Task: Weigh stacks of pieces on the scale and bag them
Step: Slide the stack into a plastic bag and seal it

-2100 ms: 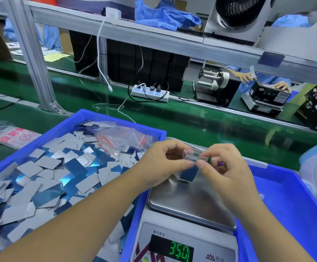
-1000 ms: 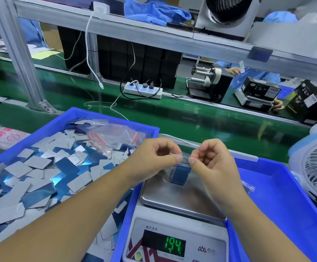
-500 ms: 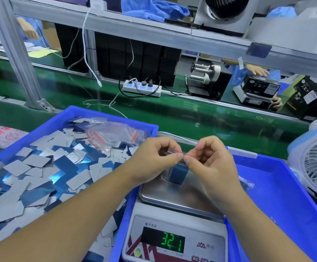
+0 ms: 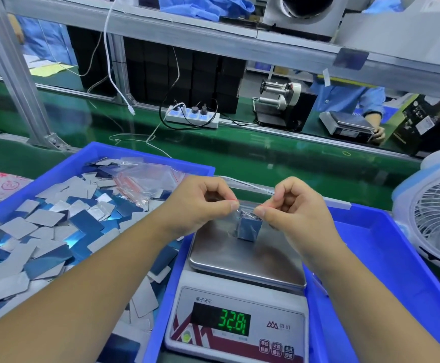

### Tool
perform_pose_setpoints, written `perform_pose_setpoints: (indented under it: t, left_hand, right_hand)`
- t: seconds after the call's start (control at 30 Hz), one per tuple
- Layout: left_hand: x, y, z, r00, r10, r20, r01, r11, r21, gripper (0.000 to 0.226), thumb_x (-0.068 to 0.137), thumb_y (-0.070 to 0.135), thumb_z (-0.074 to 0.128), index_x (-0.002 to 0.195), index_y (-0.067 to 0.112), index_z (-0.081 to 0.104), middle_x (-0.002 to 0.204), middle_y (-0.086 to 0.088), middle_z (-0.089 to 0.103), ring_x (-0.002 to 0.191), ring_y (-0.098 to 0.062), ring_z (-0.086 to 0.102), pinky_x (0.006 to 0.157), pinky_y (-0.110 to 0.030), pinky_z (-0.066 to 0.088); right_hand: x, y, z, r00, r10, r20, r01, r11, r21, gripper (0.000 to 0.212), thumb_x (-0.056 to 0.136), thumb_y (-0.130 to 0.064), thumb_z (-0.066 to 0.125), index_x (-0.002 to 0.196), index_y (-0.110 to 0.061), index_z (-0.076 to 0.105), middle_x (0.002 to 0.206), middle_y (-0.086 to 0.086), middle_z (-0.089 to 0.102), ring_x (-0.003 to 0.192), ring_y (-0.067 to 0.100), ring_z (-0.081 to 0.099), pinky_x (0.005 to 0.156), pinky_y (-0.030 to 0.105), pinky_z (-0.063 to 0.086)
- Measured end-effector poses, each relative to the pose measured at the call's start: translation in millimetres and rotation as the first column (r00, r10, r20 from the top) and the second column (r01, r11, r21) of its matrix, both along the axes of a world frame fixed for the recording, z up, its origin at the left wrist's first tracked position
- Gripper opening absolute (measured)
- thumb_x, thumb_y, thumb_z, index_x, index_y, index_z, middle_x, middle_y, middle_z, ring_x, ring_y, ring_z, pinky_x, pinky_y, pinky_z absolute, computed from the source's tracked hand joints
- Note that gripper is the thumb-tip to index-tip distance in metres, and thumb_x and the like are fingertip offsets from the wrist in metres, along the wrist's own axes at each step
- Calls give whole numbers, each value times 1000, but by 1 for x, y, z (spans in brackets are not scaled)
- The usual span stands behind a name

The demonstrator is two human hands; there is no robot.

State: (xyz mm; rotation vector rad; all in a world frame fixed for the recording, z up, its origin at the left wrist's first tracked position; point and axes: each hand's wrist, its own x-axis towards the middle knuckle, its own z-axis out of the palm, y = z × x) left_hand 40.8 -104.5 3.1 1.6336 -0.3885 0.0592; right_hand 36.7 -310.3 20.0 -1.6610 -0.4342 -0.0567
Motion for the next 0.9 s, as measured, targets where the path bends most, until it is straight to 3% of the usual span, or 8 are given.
perform_pose_setpoints:
  t: [0.17,0.37,0.5,0.57,0.63,0.7,0.8,0.9]
  left_hand:
    - [2,-4,6,999,-24,-35,23,1000,-17,6,74,14,71,70,17,68,63,2,64,60,-12,55,63,-23,47]
    - [5,-19,32,999,-44,-19,46,991,123,5,78,25,72,75,27,76,65,7,67,61,-9,60,59,-24,49]
    - [3,-45,37,999,-31,36,24,981,193,7,82,28,68,85,27,74,61,16,60,55,-3,52,52,-16,42]
    - [0,-61,31,998,-48,51,34,969,247,6,88,22,69,86,26,73,63,15,58,55,-4,48,52,-14,39]
    - [-3,-76,22,995,-81,57,58,943,329,10,92,18,68,87,25,72,64,11,54,58,-7,45,57,-18,38]
    - [-7,-87,16,990,-119,77,78,909,409,10,93,18,66,89,25,71,59,16,49,56,-6,42,56,-20,36]
    - [-11,-93,11,982,-133,133,54,878,476,9,94,18,66,91,25,71,55,16,47,53,-2,41,54,-14,34]
    - [-13,-91,9,979,-119,163,24,871,490,9,94,18,65,91,25,71,55,16,47,53,-4,41,54,-15,34]
  right_hand:
    - [-4,2,1,1000,2,18,3,961,-276,12,82,-18,75,78,-27,68,63,-13,58,61,9,50,62,31,44]
    - [-11,-21,37,977,-123,174,196,837,-511,17,77,-25,83,63,-27,73,55,-8,62,48,2,46,47,19,38]
    - [-11,-64,51,951,-278,136,309,858,-409,12,79,-25,81,69,-26,73,50,-9,59,43,4,46,44,18,36]
    - [-10,-88,45,912,-376,161,409,824,-391,13,79,-25,80,69,-25,72,51,-8,58,46,6,45,45,22,37]
    - [-9,-105,31,876,-437,204,481,750,-454,17,80,-24,78,65,-24,70,51,-10,58,42,3,42,41,15,33]
    - [-8,-113,15,890,-416,189,430,623,-654,19,79,-21,75,62,-23,68,54,-15,61,47,1,51,42,12,35]
    - [-4,-115,-7,954,-301,-6,112,373,-921,14,78,-18,69,65,-21,69,68,-11,68,69,6,61,56,24,49]
    - [-2,-113,-11,950,-311,-24,102,381,-919,17,78,-12,63,65,-19,70,69,-8,68,69,10,62,55,26,49]
